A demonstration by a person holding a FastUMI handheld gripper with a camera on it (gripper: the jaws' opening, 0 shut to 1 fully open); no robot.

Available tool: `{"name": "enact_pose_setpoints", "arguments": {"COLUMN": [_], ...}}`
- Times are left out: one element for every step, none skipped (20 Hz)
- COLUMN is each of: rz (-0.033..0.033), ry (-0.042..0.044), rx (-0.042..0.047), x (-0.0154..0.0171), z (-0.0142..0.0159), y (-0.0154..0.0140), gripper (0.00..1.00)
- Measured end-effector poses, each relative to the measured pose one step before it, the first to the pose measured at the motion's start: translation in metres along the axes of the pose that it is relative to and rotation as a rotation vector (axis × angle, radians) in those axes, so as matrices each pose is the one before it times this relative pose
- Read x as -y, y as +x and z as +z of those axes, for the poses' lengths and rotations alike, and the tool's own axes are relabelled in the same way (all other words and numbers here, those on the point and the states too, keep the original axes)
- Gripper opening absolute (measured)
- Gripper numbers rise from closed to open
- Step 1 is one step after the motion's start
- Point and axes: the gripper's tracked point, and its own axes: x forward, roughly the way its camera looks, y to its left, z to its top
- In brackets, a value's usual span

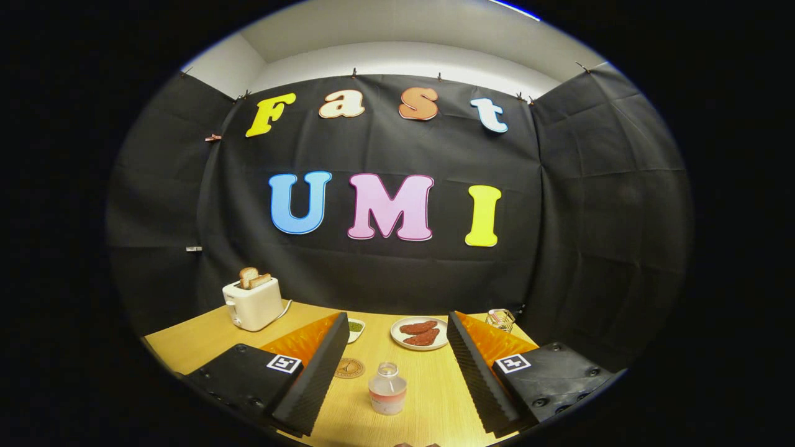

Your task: Take the bottle from table, then pour the juice into the cup, finally place the bottle on the coaster

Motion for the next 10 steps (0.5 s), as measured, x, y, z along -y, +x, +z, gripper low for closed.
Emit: {"name": "enact_pose_setpoints", "arguments": {"rz": [0.00588, 0.00517, 0.0073, 0.00693, 0.00921, 0.00997, 0.01019, 0.00948, 0.00784, 0.0085], "ry": [-0.0035, -0.00352, 0.00024, 0.00273, 0.00395, 0.00286, 0.00169, -0.00029, -0.00201, -0.00169], "rx": [-0.0042, -0.00643, -0.00788, -0.0053, -0.00498, -0.00584, -0.00373, -0.00306, -0.00295, -0.0022], "x": [-0.00062, 0.0003, -0.0005, -0.00002, -0.00055, -0.00109, -0.00093, -0.00136, -0.00082, -0.00138], "z": [-0.0048, -0.00578, -0.00597, -0.00557, -0.00523, -0.00575, -0.00543, -0.0054, -0.00516, -0.00518], "y": [0.00196, 0.0023, 0.00055, 0.00153, 0.00202, 0.00294, 0.00308, 0.00335, 0.00391, 0.00428], "gripper": [0.97, 0.97, 0.97, 0.97, 0.97, 0.97, 0.97, 0.97, 0.97, 0.97]}}
